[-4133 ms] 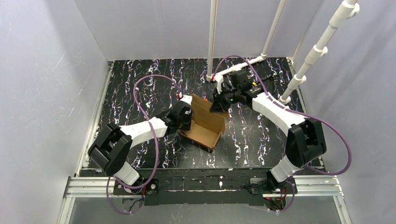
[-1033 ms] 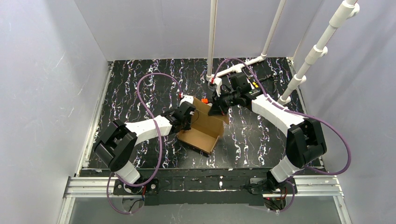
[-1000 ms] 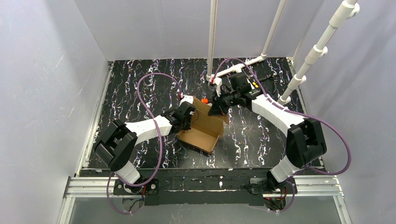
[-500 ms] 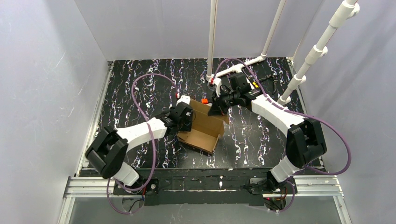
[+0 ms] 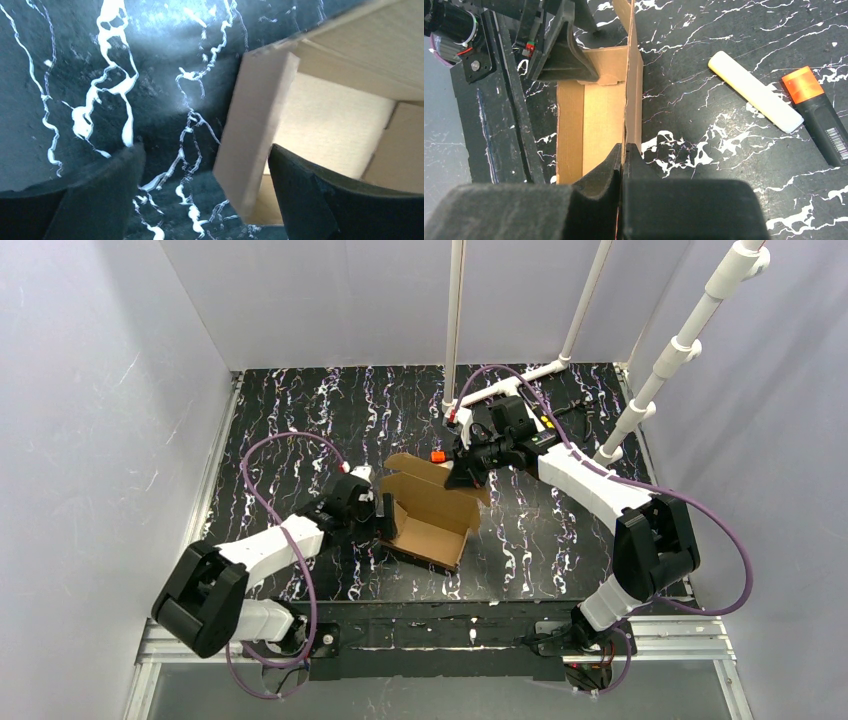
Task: Fold the paper box
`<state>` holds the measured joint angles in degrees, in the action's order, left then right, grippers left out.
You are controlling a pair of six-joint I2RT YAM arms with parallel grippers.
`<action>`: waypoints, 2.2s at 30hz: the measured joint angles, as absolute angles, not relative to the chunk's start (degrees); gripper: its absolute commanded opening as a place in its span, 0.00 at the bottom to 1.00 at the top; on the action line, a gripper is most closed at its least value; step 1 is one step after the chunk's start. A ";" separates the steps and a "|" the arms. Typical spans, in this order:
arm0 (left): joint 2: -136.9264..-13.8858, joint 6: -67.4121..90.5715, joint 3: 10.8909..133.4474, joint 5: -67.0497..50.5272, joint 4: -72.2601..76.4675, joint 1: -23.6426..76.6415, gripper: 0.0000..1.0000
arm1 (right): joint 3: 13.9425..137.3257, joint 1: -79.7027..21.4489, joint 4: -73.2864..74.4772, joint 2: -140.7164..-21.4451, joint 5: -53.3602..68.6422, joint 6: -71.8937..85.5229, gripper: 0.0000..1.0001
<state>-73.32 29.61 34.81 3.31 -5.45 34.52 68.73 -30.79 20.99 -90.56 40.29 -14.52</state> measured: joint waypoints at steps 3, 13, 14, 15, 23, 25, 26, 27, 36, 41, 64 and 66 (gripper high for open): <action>-74.48 29.17 33.08 -2.17 -1.43 31.86 0.78 | 68.73 -30.79 21.02 -90.56 40.29 -14.76 0.04; -79.61 27.00 33.78 -11.53 4.40 29.39 0.50 | 68.73 -30.79 21.08 -90.45 40.51 -15.05 0.04; -80.05 26.85 34.11 -11.64 4.38 29.36 0.47 | 68.73 -30.79 21.08 -90.45 40.53 -15.07 0.04; -80.62 26.63 34.54 -11.62 4.21 29.36 0.43 | 68.73 -30.79 21.08 -90.45 40.56 -15.09 0.04; -83.70 24.18 38.24 -8.36 0.34 30.00 0.00 | 68.73 -30.85 21.15 -90.45 40.69 -15.16 0.03; -83.64 23.86 38.65 -5.61 -0.84 31.29 0.00 | 68.73 -31.03 21.21 -90.45 40.69 -15.18 0.03; -83.55 23.77 39.07 -3.29 -1.67 32.49 0.00 | 68.73 -31.09 21.23 -90.45 40.71 -15.18 0.03; -83.42 23.62 39.46 -1.10 -2.42 33.61 0.00 | 68.73 -31.16 21.23 -90.45 40.73 -15.18 0.03; -83.35 23.83 43.59 12.78 -9.56 39.99 0.31 | 68.84 -31.24 21.30 -90.45 41.32 -15.66 0.04; -82.87 24.38 43.59 14.13 -11.18 40.18 0.40 | 68.82 -31.42 21.37 -90.45 41.32 -16.03 0.04; -85.25 25.93 45.69 13.56 -8.82 40.32 0.00 | 68.82 -31.64 22.15 -90.45 41.28 -16.47 0.04; -85.30 25.93 45.71 13.67 -8.60 40.32 0.00 | 68.82 -31.57 22.09 -90.45 41.23 -16.49 0.04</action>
<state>-85.30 25.93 45.71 13.67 -8.60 40.32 68.82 -31.57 22.09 -90.45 41.23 -16.49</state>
